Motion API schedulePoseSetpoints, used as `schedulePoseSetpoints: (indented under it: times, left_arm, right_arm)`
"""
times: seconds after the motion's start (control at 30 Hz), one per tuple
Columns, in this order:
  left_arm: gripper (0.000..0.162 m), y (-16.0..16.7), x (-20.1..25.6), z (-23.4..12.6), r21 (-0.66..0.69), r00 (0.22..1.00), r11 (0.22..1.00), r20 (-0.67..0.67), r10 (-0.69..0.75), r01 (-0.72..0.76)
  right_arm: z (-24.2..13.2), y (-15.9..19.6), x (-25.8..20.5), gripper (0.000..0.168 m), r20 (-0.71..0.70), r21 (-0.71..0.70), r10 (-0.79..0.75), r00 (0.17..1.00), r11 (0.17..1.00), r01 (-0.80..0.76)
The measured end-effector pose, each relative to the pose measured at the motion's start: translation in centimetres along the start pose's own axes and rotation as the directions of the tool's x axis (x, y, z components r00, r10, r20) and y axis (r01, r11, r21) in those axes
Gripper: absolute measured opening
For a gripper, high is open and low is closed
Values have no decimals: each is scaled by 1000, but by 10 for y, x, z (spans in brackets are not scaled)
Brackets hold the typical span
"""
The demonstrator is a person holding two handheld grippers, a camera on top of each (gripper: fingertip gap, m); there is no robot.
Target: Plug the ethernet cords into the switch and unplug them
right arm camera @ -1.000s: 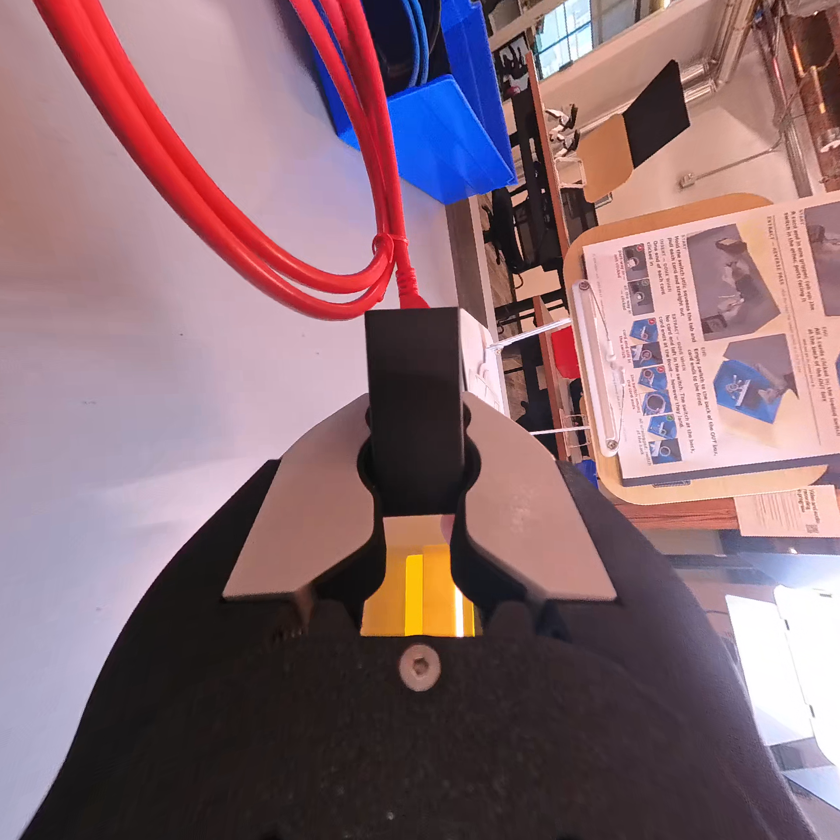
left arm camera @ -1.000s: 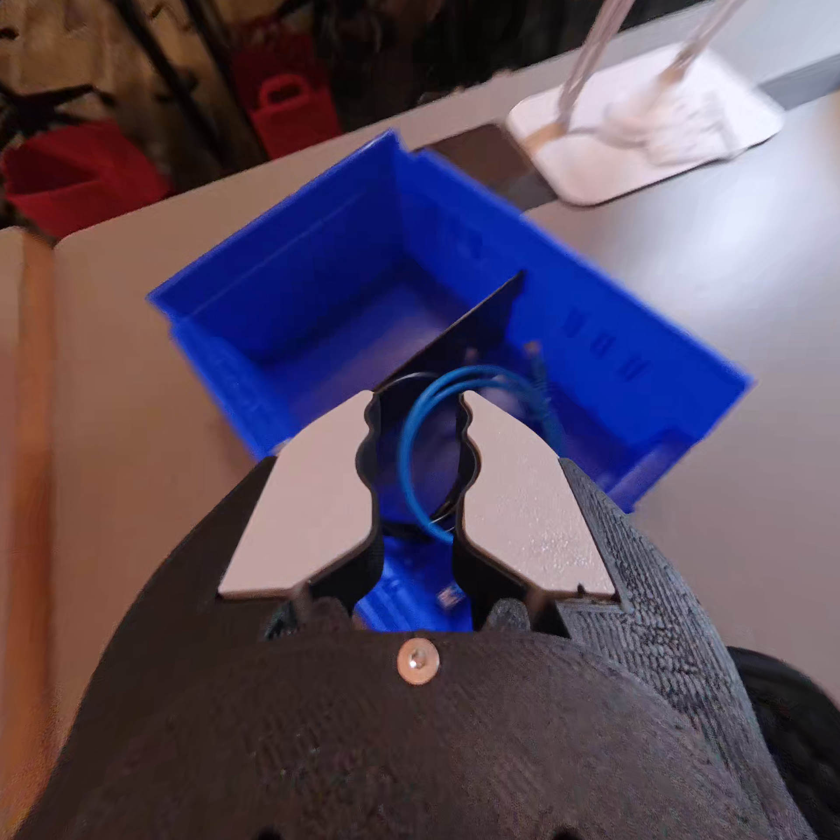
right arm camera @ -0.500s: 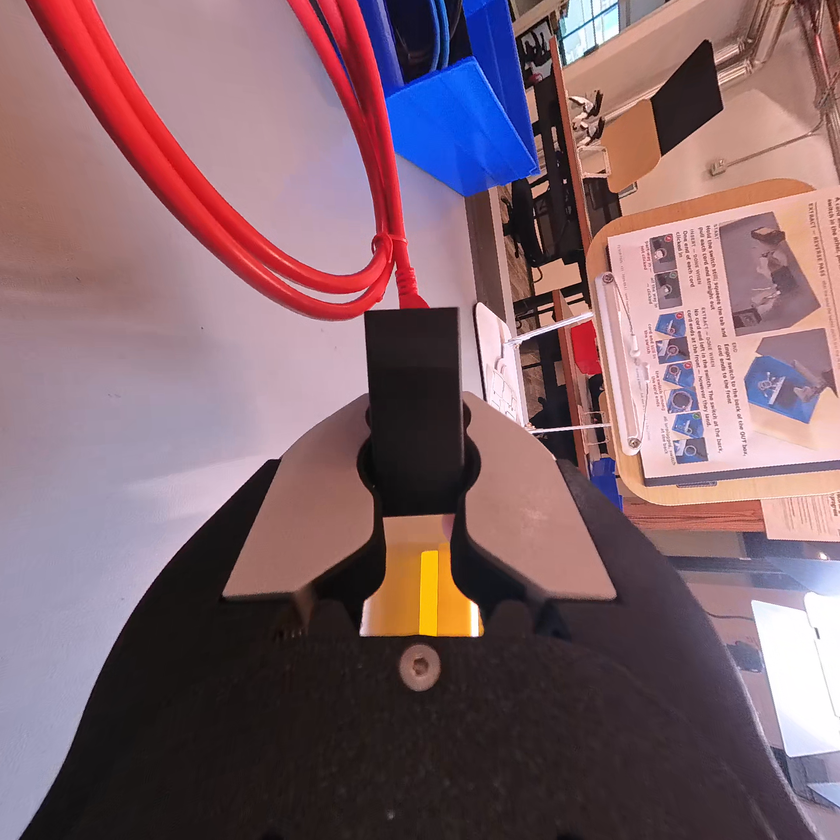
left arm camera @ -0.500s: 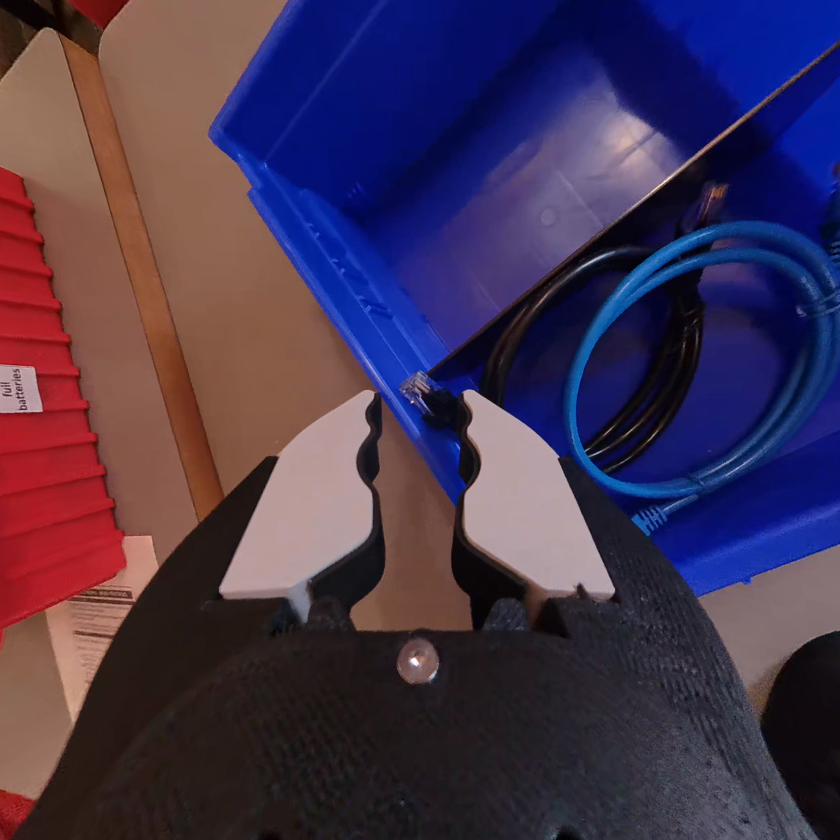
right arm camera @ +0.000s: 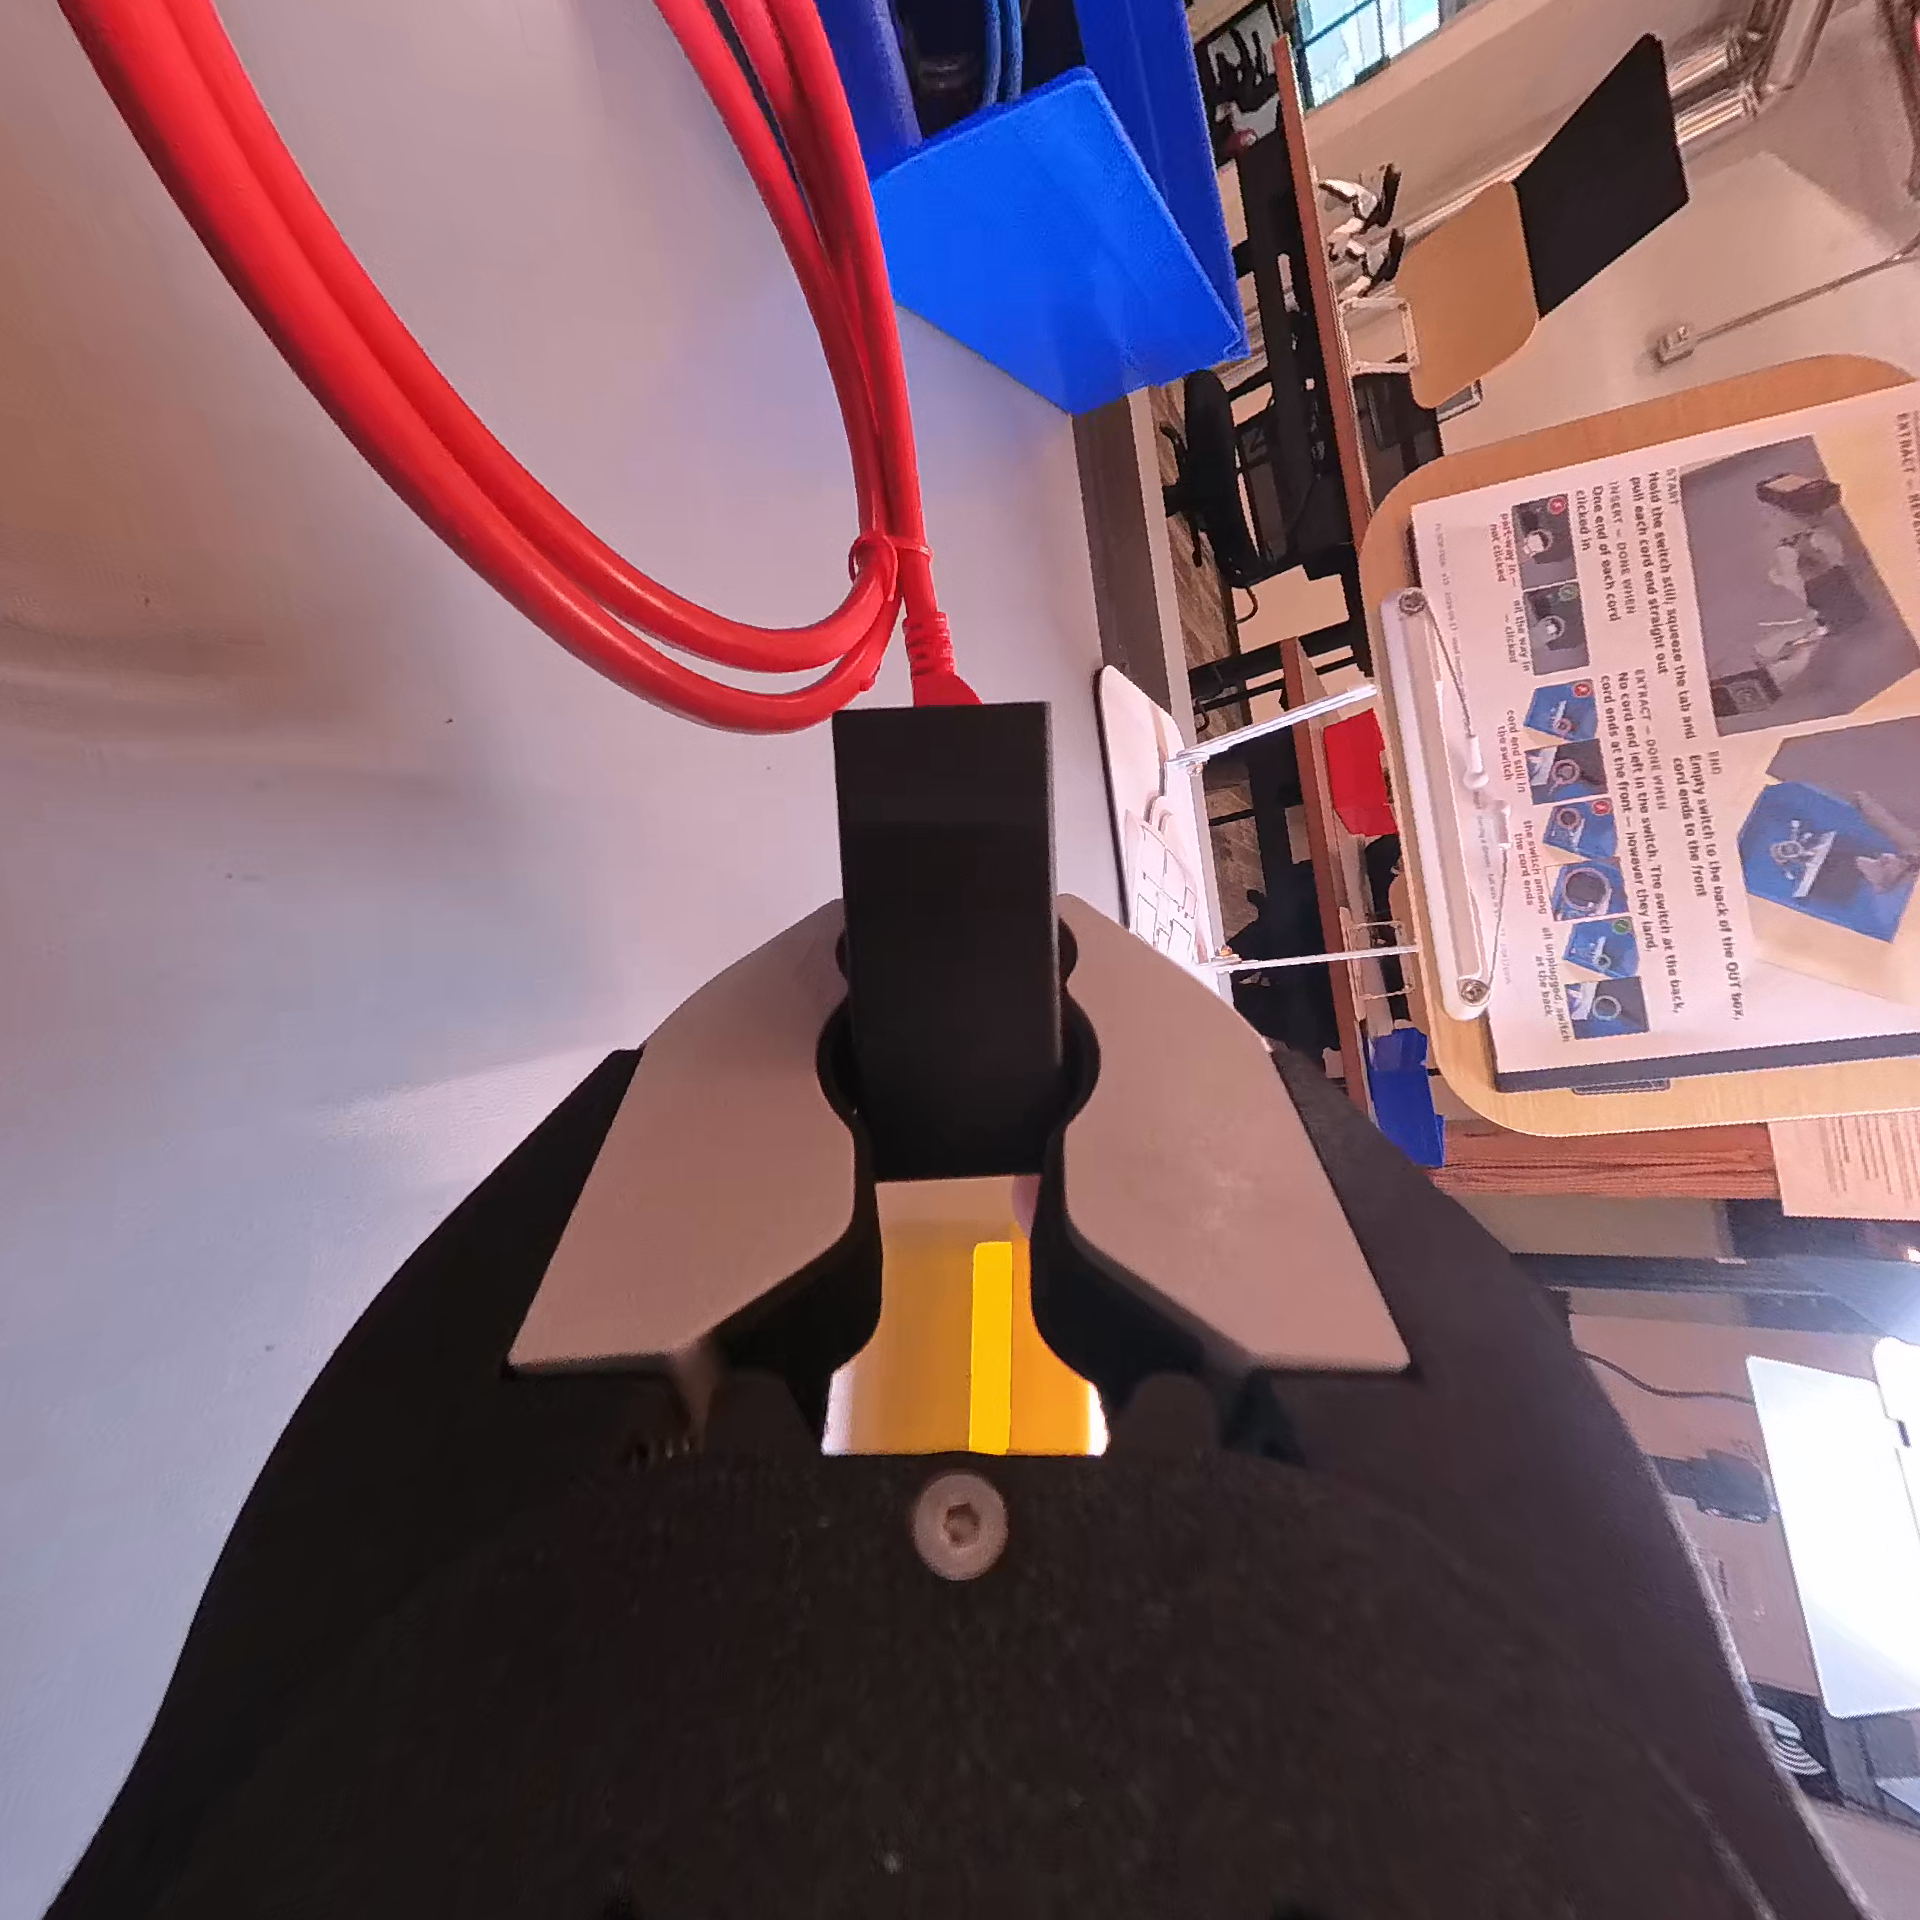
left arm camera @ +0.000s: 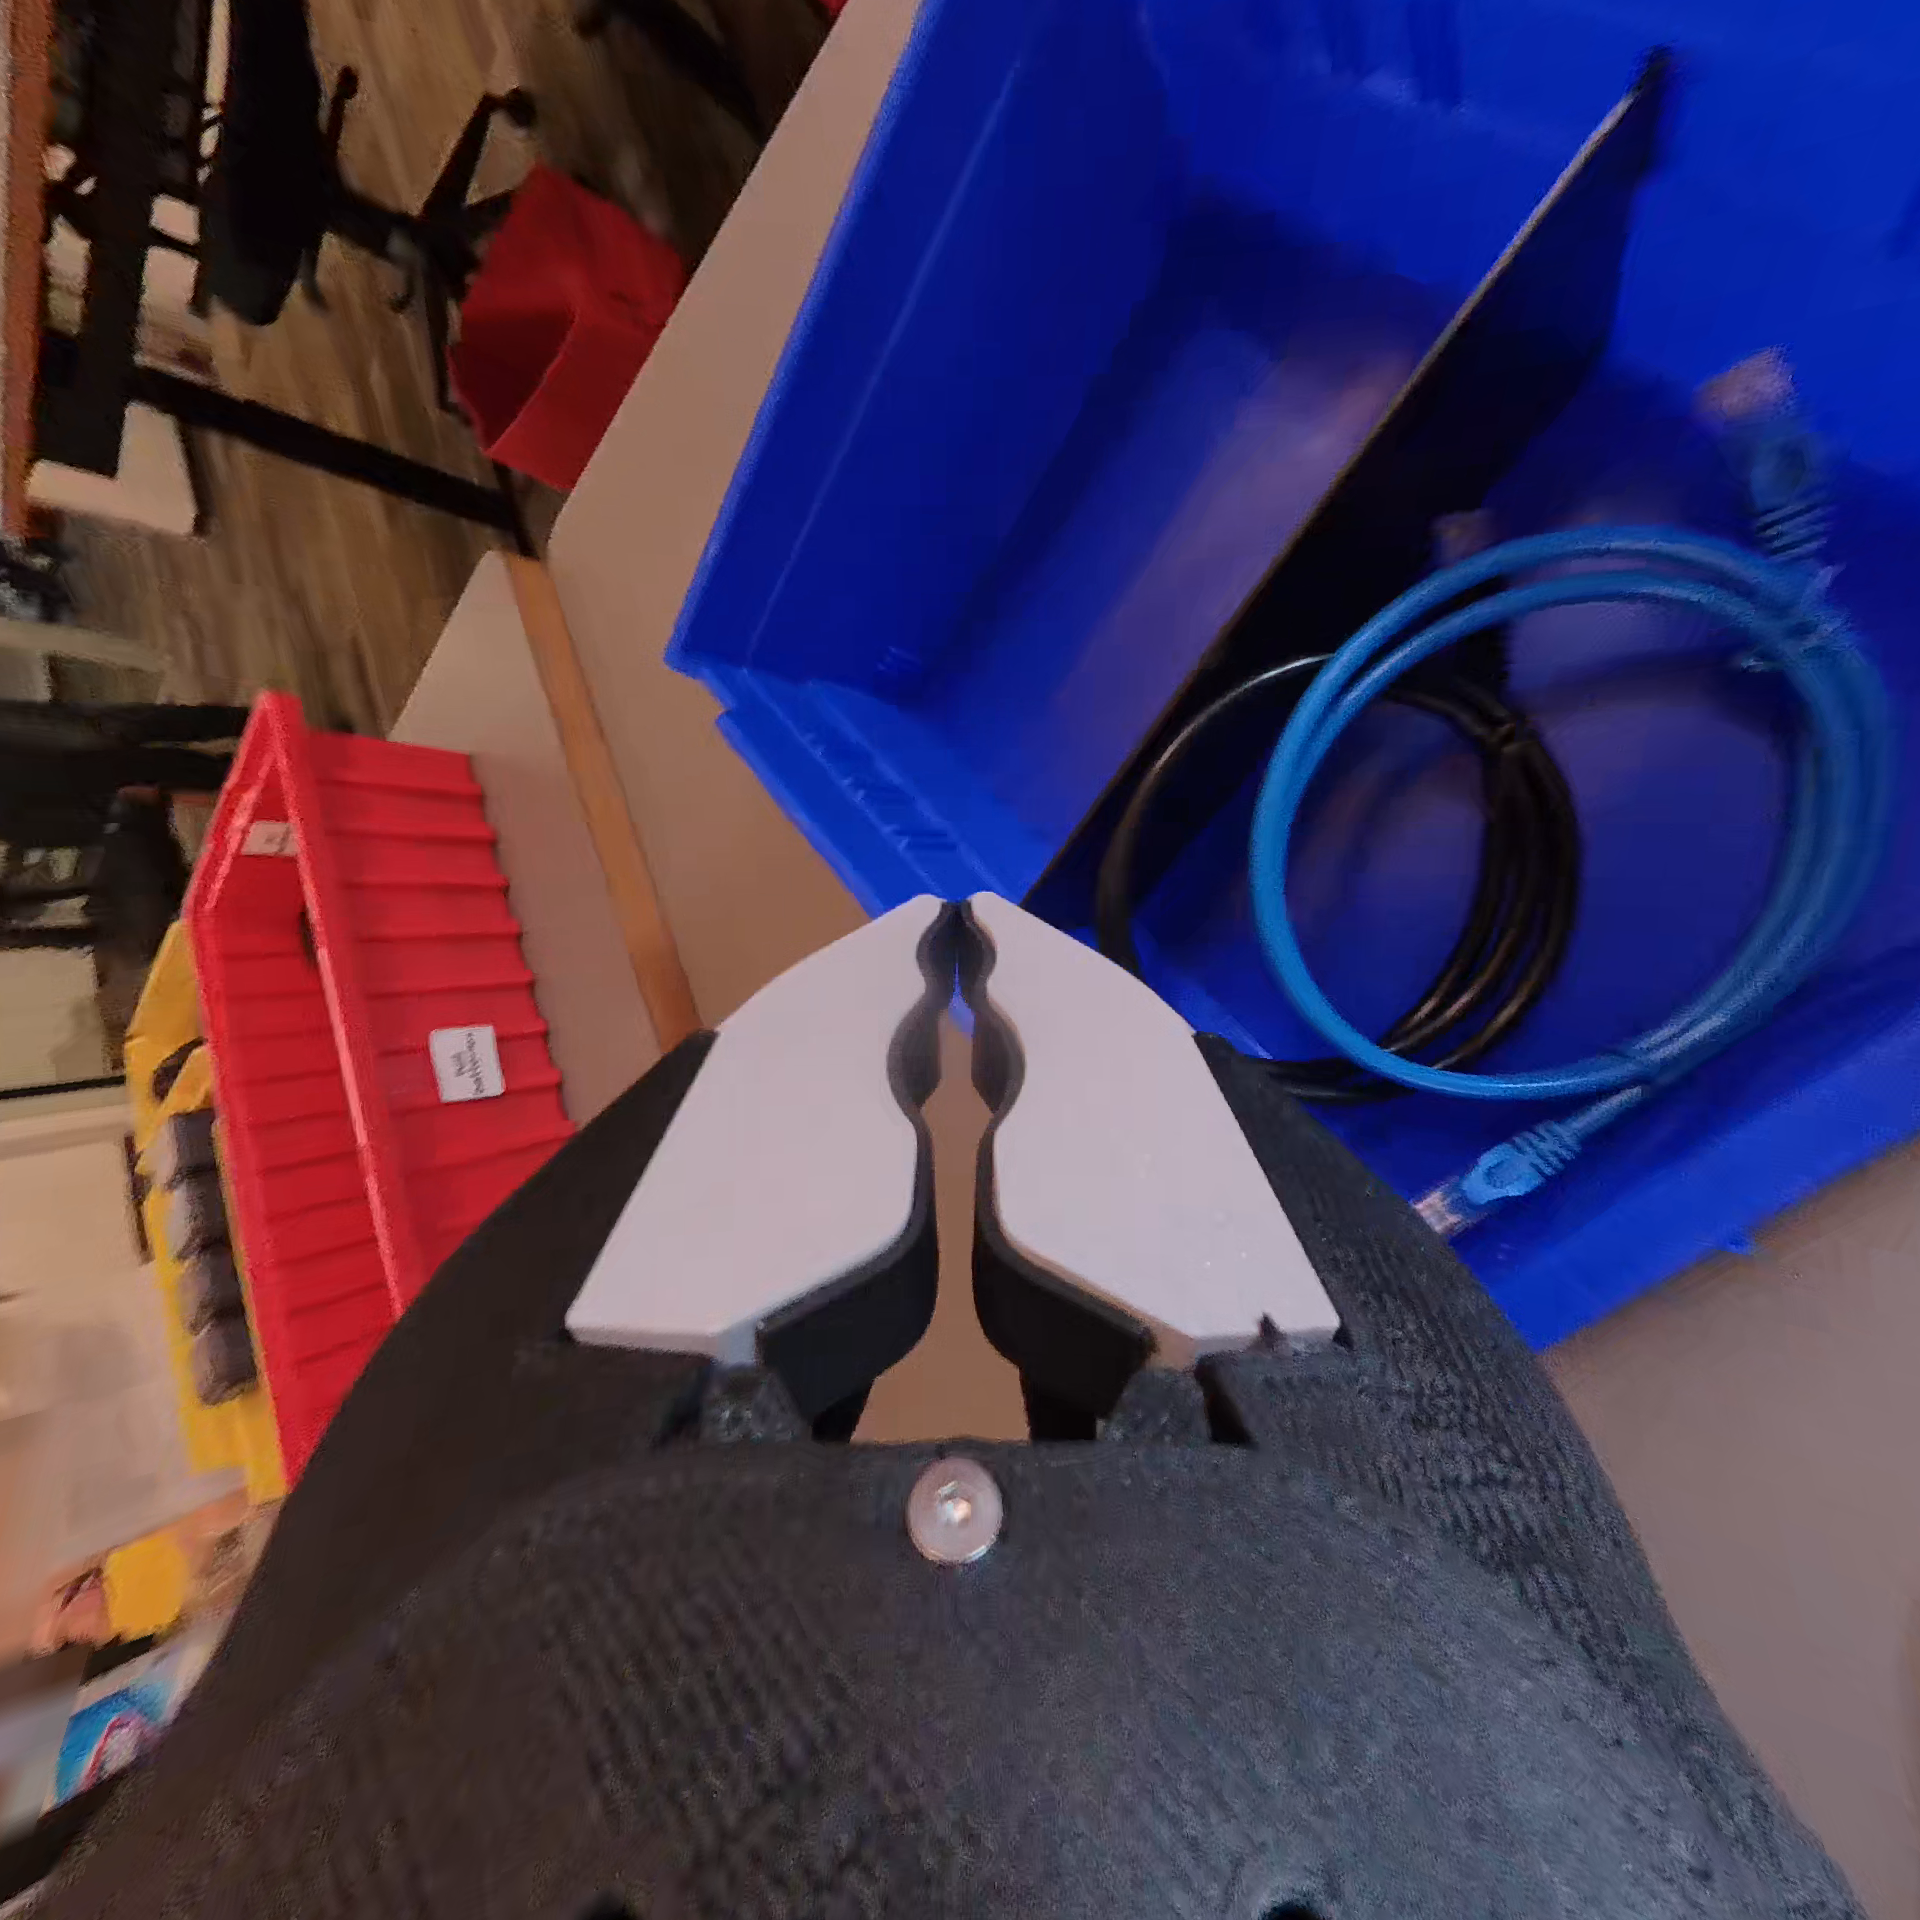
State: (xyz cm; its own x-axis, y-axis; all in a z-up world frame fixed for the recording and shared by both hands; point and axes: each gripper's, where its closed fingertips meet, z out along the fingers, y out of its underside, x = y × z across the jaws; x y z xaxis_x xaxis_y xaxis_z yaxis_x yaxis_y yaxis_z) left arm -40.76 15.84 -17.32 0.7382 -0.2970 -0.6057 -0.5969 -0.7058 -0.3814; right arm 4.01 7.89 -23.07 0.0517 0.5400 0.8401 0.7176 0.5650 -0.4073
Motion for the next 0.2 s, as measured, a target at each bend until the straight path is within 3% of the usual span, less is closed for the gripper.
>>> schedulePoseSetpoints:
  times: [0.03, 0.1, 0.2]
  left_arm:
    - [0, -2, 2, -2, 8, 1000, 1000, -22, -7, 7]
    - [0, -1, -3, -4, -1, 1000, 1000, -19, -8, 8]
    - [0, 8, 5, 4, -60, 988, 998, -151, -41, 33]
  right_arm:
    - [0, 0, 0, 31, 1, -1, -2, 1000, 1000, 2]
    - [0, 0, -1, 31, 1, -3, -4, 1000, 1000, 4]
    - [0, -1, -1, 30, 3, -3, -4, 1000, 1000, 4]
